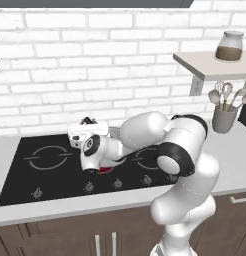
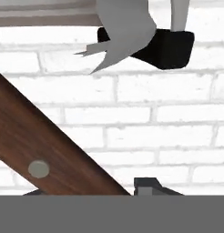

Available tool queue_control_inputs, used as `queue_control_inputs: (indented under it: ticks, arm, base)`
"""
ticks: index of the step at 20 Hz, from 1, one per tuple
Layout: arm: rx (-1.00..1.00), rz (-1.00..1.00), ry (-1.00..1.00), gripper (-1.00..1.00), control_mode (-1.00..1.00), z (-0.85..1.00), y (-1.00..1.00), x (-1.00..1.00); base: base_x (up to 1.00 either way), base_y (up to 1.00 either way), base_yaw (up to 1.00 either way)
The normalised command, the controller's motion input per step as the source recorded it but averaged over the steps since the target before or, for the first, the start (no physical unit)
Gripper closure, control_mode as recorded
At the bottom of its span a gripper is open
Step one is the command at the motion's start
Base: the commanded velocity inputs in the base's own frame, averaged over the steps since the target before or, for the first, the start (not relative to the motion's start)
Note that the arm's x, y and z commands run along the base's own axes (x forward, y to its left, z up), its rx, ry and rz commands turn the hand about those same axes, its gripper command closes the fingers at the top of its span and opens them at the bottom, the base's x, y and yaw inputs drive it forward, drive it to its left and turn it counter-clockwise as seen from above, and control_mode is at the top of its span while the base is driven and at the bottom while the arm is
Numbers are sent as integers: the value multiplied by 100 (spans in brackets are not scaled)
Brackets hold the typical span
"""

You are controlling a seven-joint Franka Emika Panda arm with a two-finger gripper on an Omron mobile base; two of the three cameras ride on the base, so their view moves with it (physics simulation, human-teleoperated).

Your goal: Put the broccoli and broccoli in the pot. Retrieve the spatula and lightly stir the vegetables in the pot.

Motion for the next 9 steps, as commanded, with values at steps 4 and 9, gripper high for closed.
queue_control_inputs:
  ticks: [4,9]
  arm:
    - [41,0,-5,100,-100,1,-19,-52]
    - [34,0,1,100,-100,-2,-1,-18]
  base:
    - [0,0,0]
    - [0,0,0]
